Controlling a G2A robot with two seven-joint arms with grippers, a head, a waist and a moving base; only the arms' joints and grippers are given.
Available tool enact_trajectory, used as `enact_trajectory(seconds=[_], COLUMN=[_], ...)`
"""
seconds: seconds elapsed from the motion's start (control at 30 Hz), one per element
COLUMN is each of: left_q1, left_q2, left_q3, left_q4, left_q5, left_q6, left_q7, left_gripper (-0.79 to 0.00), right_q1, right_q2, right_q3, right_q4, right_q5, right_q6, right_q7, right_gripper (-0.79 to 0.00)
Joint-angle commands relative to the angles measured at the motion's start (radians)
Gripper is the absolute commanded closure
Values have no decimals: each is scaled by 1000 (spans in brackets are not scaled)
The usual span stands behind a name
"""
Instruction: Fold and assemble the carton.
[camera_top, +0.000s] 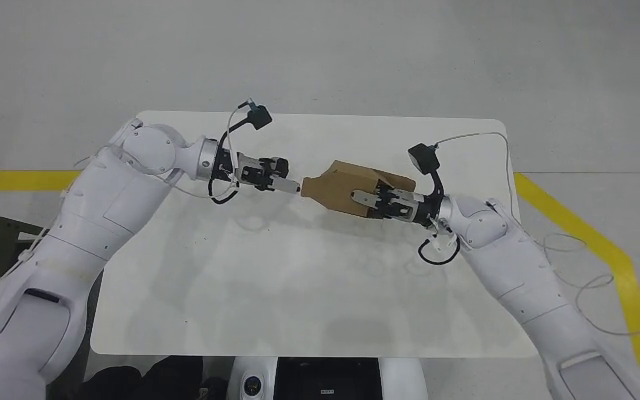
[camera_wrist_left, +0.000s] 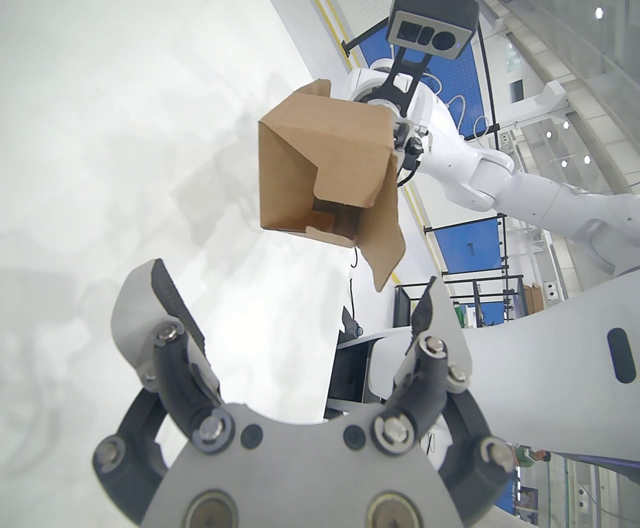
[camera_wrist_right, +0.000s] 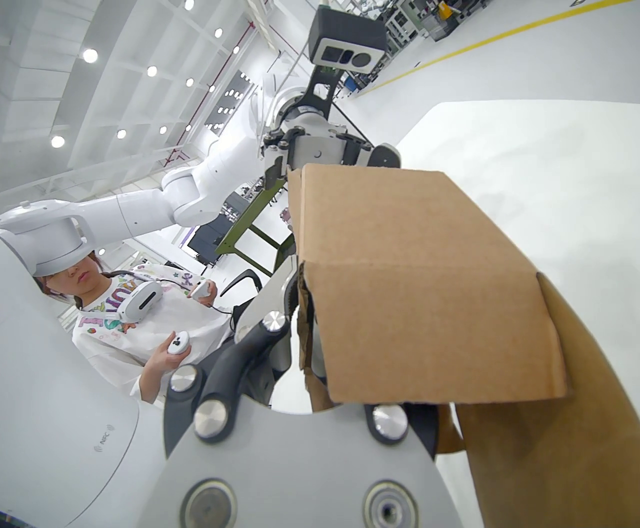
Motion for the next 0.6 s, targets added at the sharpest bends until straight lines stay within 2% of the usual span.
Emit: enact_trajectory(seconds=[0.0, 0.17, 0.33, 0.57], left_q1=[6, 13, 19, 16], left_q2=[4, 12, 6, -9], left_q3=[-13, -32, -32, -23], left_q4=[-14, -49, -60, -22], left_q5=[0, 44, 86, 111], left_q6=[1, 9, 37, 77], left_q7=[-1, -9, 18, 28], left_gripper=[-785, -785, -785, -785], right_q1=[-3, -8, -11, -25], right_q2=[-2, -7, -11, -10], right_q3=[1, 2, 3, 11], right_q4=[2, 4, -13, -49], right_q5=[-13, -41, -53, -38], right_q6=[6, 17, 13, 1], right_q7=[-15, -45, -62, -49], right_gripper=[0, 0, 0, 0])
